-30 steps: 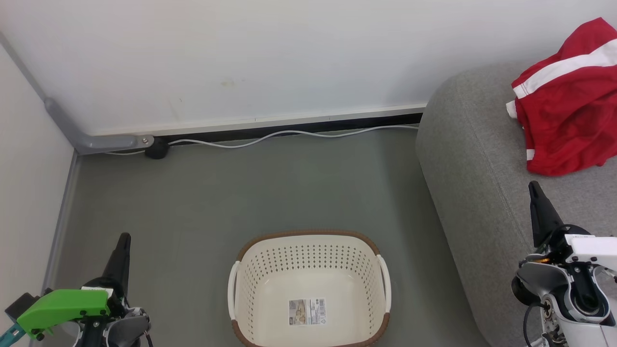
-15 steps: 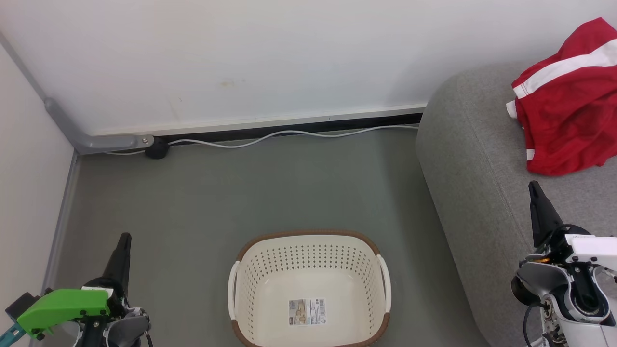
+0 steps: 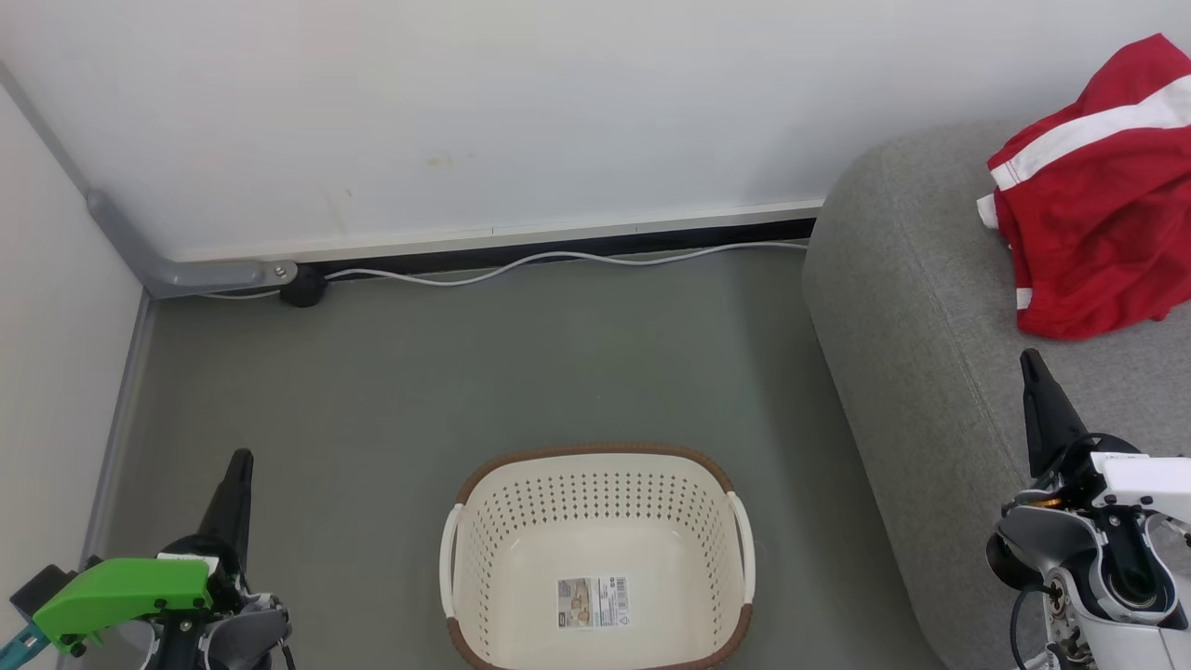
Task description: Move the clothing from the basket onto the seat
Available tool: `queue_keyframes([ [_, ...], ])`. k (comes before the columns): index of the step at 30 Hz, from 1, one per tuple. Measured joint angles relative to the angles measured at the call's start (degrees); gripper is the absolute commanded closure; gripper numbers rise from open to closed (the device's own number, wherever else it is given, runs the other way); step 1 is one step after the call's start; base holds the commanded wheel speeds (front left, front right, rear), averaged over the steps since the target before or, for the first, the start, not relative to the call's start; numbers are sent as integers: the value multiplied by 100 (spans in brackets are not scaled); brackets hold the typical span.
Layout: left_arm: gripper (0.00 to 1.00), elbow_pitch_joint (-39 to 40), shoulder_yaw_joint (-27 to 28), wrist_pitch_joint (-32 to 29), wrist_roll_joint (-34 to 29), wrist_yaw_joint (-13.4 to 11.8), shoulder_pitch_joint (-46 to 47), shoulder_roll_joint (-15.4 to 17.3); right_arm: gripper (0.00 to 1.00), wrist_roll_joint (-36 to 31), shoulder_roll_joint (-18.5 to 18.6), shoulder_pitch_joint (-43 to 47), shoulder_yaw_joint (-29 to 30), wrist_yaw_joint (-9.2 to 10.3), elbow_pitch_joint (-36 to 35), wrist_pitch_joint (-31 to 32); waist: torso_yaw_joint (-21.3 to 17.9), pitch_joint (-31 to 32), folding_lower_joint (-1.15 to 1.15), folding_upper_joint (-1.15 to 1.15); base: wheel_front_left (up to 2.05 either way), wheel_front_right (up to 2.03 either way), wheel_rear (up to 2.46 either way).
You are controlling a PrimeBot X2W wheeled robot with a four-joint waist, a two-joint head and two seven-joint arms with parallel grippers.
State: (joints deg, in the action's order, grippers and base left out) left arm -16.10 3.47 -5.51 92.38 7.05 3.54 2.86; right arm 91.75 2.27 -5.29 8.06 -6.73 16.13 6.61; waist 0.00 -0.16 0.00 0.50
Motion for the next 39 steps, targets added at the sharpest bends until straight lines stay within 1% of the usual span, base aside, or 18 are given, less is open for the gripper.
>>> queue_keyframes([
  [39,100,16,9,0,0,0,0,-4,100,0,0,1,-2,0,-3,0,0,-1,0,0,0,0,0],
])
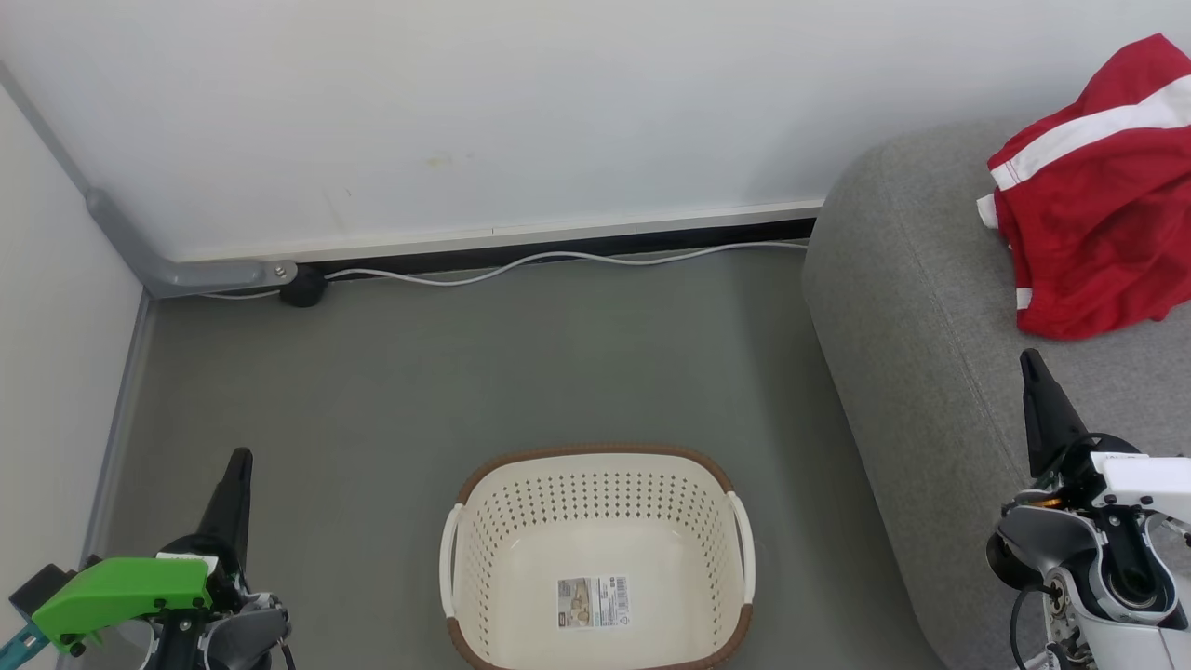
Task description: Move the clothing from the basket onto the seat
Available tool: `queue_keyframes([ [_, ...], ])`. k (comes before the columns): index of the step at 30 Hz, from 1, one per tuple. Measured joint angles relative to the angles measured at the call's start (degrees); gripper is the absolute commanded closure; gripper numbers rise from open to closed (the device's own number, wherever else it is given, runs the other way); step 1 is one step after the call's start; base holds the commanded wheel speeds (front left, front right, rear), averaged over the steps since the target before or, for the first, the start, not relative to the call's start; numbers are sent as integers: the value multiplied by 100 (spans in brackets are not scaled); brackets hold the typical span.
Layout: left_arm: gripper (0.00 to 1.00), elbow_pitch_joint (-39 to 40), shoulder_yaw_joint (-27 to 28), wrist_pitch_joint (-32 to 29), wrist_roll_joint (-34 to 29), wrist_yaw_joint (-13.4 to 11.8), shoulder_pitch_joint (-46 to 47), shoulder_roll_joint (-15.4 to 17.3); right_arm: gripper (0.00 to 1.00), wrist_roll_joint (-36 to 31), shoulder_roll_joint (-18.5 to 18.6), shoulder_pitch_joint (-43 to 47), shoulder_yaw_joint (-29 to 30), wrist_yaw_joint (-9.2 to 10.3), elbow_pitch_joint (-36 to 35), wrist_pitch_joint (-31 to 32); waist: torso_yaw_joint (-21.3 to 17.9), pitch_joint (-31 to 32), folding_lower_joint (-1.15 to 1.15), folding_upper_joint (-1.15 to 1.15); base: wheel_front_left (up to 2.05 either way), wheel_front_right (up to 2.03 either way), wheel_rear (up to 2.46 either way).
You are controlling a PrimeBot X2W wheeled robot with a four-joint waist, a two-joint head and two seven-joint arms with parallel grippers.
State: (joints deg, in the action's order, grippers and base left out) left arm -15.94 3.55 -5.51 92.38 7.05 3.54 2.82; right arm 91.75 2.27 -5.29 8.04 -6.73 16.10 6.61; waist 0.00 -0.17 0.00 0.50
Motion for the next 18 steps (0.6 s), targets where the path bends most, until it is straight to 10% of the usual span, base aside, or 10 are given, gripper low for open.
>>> queue_keyframes([
  [18,100,3,5,-4,0,1,0,-3,100,0,0,1,-1,0,-1,0,0,0,0,0,0,0,0],
])
